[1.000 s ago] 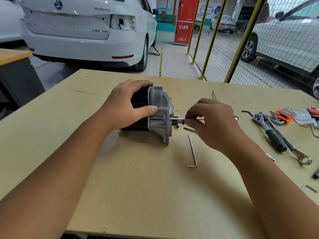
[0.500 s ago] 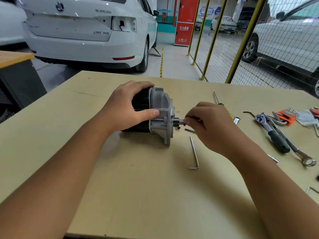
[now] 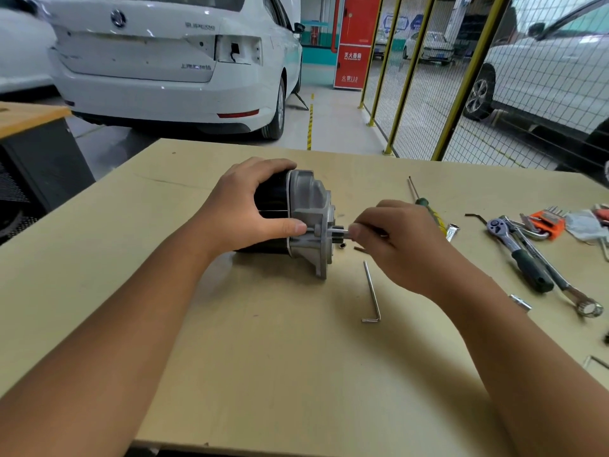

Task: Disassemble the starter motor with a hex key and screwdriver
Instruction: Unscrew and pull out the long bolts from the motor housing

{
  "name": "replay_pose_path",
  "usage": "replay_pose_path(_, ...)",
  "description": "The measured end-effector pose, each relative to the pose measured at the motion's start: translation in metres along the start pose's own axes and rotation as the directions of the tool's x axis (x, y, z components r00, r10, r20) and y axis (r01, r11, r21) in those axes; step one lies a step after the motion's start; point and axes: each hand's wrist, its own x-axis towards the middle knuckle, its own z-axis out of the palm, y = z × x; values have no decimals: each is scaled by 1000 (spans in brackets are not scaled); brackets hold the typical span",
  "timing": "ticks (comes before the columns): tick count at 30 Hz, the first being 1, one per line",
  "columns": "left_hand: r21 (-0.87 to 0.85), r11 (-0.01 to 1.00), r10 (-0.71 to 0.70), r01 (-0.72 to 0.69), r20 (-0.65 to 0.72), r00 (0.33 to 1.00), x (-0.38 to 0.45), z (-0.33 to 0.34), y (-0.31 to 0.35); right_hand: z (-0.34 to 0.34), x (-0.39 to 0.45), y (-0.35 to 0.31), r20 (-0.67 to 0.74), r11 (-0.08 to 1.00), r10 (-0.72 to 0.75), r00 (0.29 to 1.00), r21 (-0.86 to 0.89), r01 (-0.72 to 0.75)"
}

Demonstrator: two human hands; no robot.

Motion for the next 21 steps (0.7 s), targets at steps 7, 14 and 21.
replay_pose_path(7, -1, 1000, -4, 4, -42, 999, 0, 4, 0, -2, 0, 0, -26, 992, 15, 1000, -124, -18)
replay_pose_path(14, 23, 1000, -10, 10, -25, 1000, 2, 2, 1, -2, 0, 2, 18, 998, -43, 999, -41, 43)
replay_pose_path(21, 23, 1000, -11, 12, -20, 1000, 1, 2, 1, -2, 1, -1, 11, 999, 3, 1000, -43, -3)
